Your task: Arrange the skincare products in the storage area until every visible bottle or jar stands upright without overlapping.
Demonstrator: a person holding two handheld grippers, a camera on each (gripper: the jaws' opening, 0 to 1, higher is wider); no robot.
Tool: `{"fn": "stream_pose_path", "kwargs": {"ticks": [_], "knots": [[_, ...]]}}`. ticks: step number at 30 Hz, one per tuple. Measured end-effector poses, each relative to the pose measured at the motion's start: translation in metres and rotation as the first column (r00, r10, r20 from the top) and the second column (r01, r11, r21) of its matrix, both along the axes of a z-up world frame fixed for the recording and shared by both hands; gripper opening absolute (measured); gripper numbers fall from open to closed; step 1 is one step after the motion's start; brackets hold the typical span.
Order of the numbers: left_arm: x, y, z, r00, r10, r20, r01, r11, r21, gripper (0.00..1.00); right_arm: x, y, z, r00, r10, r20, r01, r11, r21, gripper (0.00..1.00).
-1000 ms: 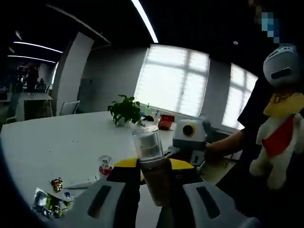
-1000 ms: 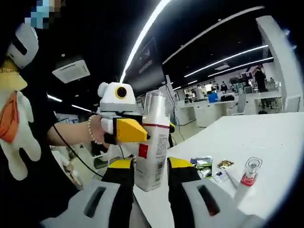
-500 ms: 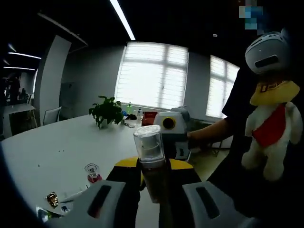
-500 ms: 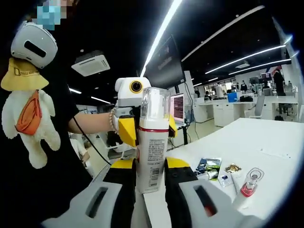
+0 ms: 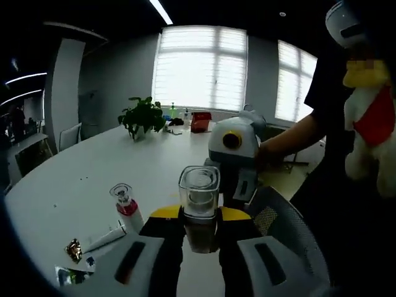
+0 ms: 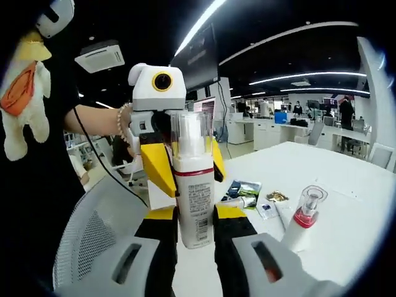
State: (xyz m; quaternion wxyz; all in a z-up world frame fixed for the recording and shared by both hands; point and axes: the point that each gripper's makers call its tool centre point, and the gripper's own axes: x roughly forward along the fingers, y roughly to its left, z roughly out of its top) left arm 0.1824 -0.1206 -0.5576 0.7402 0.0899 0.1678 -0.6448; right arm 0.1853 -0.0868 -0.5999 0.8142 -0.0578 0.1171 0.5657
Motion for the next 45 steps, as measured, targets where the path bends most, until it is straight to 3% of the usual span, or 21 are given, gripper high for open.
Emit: {"fn": "stream_pose_path", "kwargs": {"ticks": [11, 16, 28, 45], "knots": [[0.012, -0.009, -0.046, 0.999, -0.038, 0.0, 0.038, 0.994, 0.101, 0.15, 0.018, -0.008, -0.046, 0.998, -0.062, -0.001, 0.061, 0.995, -0.08, 0.22], [0.021, -0.01, -0.075, 0.999, -0.055, -0.002, 0.054, 0.988, 0.148, 0.15, 0.024, -0.014, -0.07, 0.997, -0.077, -0.011, 0.075, 0.989, -0.13, 0.22], [0.031, -0.015, -0.118, 0.997, -0.071, -0.031, 0.076, 0.973, 0.216, 0.15, 0.032, -0.022, -0.114, 0.991, -0.123, -0.049, 0.113, 0.98, -0.162, 0.22], [0.044, -0.021, -0.137, 0.998, -0.054, -0.039, 0.061, 0.971, 0.232, 0.16, 0.046, -0.029, -0.135, 0.988, -0.129, -0.081, 0.112, 0.976, -0.189, 0.21]]}}
